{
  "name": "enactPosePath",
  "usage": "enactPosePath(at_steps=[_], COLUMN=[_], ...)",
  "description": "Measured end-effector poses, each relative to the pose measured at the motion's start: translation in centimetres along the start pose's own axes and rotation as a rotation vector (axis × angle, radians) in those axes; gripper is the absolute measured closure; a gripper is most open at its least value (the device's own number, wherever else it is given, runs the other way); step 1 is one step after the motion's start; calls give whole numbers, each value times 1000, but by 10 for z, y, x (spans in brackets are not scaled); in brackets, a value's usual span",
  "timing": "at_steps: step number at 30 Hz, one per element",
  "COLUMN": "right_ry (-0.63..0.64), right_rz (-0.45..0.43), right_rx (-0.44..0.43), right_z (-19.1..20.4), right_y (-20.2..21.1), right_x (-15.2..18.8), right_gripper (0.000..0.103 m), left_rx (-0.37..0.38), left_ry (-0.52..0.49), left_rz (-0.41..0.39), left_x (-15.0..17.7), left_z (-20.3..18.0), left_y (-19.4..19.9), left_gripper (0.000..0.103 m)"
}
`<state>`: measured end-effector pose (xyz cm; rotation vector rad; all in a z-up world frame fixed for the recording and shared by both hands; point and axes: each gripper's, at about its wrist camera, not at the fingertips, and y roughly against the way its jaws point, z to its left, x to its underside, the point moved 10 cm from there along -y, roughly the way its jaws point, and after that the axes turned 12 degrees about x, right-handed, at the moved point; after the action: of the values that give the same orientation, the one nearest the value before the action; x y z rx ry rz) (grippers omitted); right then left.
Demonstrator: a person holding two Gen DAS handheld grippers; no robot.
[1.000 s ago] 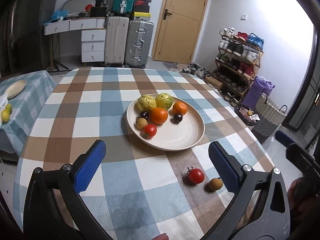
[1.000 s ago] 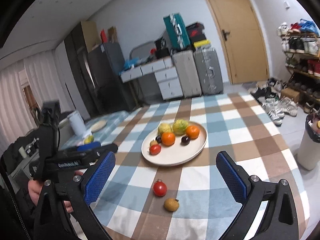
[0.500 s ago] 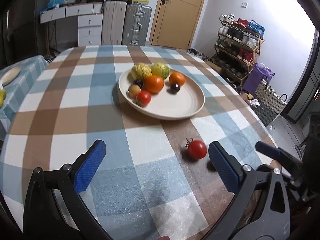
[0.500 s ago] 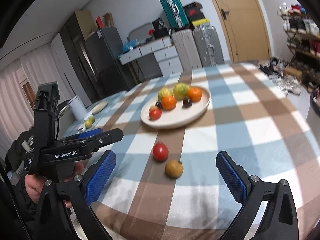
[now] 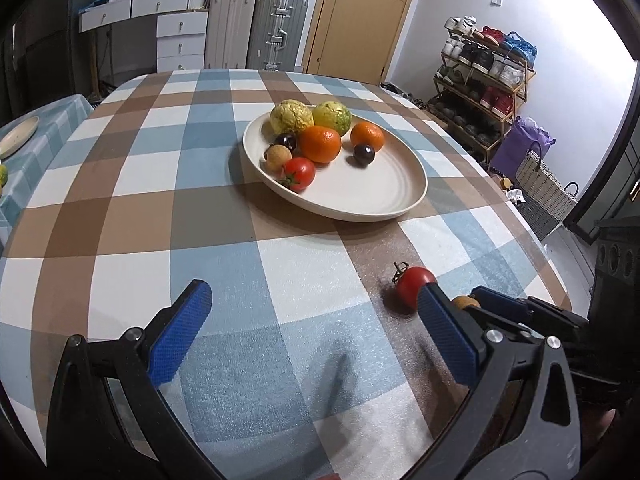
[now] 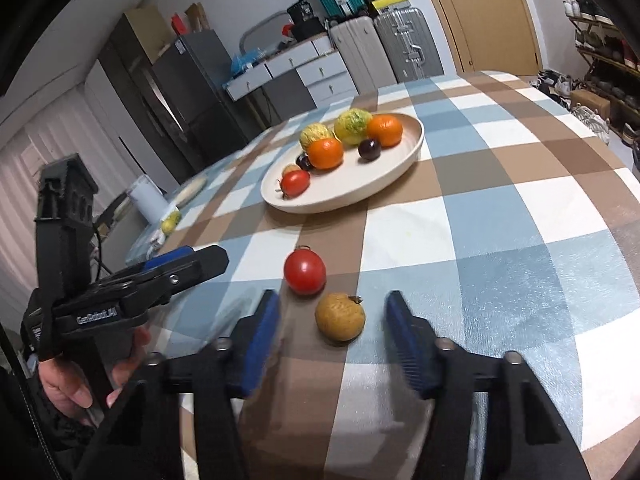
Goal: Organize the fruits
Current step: 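Grasp the last red tomato with the left tool while the right tool grasps the brown fruit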
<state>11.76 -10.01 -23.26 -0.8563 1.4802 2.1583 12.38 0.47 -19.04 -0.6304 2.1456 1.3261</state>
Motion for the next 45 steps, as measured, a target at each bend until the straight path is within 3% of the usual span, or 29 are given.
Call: enactPosePath(at_steps=[6,12,23,30,33,38,45], right_ry=[4,6,10,5,-1,-11,-13], right_rz=[29,-12,-92,-117,-122,-127,-131], right_rx=[-6,-47,-23,-11,-17,-25,-38], right_z=[-1,-2,-21,-36,-40,-43,-43], right_y=[-7,4,19,23,23,24,26], right_x=[2,-1,-30,-42,-43,-43,-42], right_gripper=[75,76,76,76,76,76,76], left_rx=[0,10,25,-3,23,79,123], left_ry=[-2,-2,-51,-117,-113,-113,-118], left_rz=[9,35,111,162,176,193,192], left_x=[-1,0,-2,-2,0,3,2], left_z=[1,-1,-23,-38,-43,-50,-57], left_y=[-5,-14,-39,-60,-67,-73,-73], left_gripper=[1,1,1,1,1,15,54])
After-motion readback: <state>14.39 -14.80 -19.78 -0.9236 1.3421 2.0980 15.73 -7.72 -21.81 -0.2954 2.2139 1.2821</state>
